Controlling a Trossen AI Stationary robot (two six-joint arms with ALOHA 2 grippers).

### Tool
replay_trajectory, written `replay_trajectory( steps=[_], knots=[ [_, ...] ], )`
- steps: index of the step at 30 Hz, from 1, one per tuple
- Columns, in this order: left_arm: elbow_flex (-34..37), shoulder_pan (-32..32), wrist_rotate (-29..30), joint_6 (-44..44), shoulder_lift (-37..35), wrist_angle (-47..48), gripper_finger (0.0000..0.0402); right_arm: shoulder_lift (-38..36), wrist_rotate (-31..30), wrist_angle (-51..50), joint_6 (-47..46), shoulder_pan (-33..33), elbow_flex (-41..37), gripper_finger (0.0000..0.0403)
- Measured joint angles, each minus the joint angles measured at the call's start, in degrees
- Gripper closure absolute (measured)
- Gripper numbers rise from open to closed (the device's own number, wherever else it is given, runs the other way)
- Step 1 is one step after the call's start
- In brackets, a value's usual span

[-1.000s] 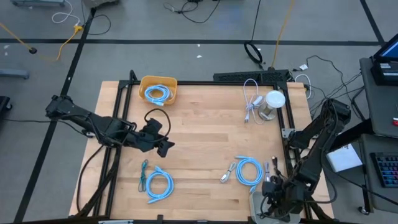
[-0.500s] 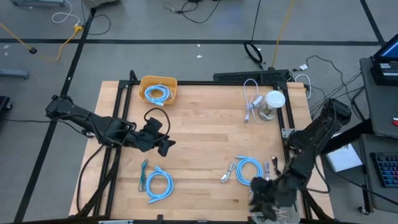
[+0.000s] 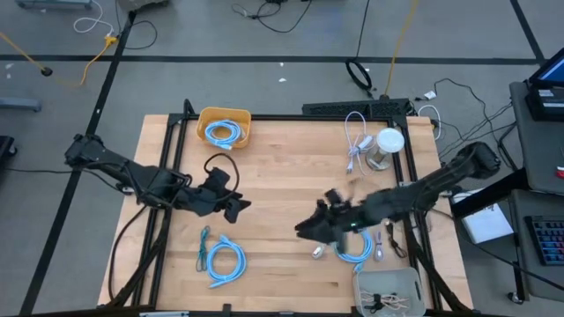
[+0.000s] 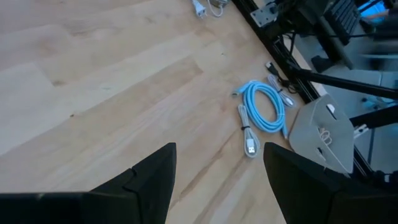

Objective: Pick & Place USB Port
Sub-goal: Put the black charger cable into the gray bin

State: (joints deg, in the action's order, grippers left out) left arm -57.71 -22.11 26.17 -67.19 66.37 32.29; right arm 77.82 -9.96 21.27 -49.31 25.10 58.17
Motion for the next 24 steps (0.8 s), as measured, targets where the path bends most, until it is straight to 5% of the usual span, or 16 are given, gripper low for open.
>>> replay_trajectory(
  steps=[5, 8, 11, 24],
  knots=[
    [0.0, -1.3, 0.0, -1.3, 0.0, 0.6, 0.0158, -0.5, -2.2, -61.7, -2.9, 0.2, 5.6, 0.0293],
    [0.0, -1.8, 0.0, -2.0, 0.0, 0.9, 0.0158, -0.4, -3.3, -81.5, -9.2, -0.6, 5.6, 0.0297],
    [0.0, -1.8, 0.0, -2.0, 0.0, 1.0, 0.0158, -1.1, 0.2, -89.6, -17.1, 0.1, 5.6, 0.0296],
    [0.0, -2.4, 1.4, -0.6, 0.0, 0.9, 0.0158, 0.5, 21.5, -94.2, -43.3, 13.2, -7.5, 0.023]
  ],
)
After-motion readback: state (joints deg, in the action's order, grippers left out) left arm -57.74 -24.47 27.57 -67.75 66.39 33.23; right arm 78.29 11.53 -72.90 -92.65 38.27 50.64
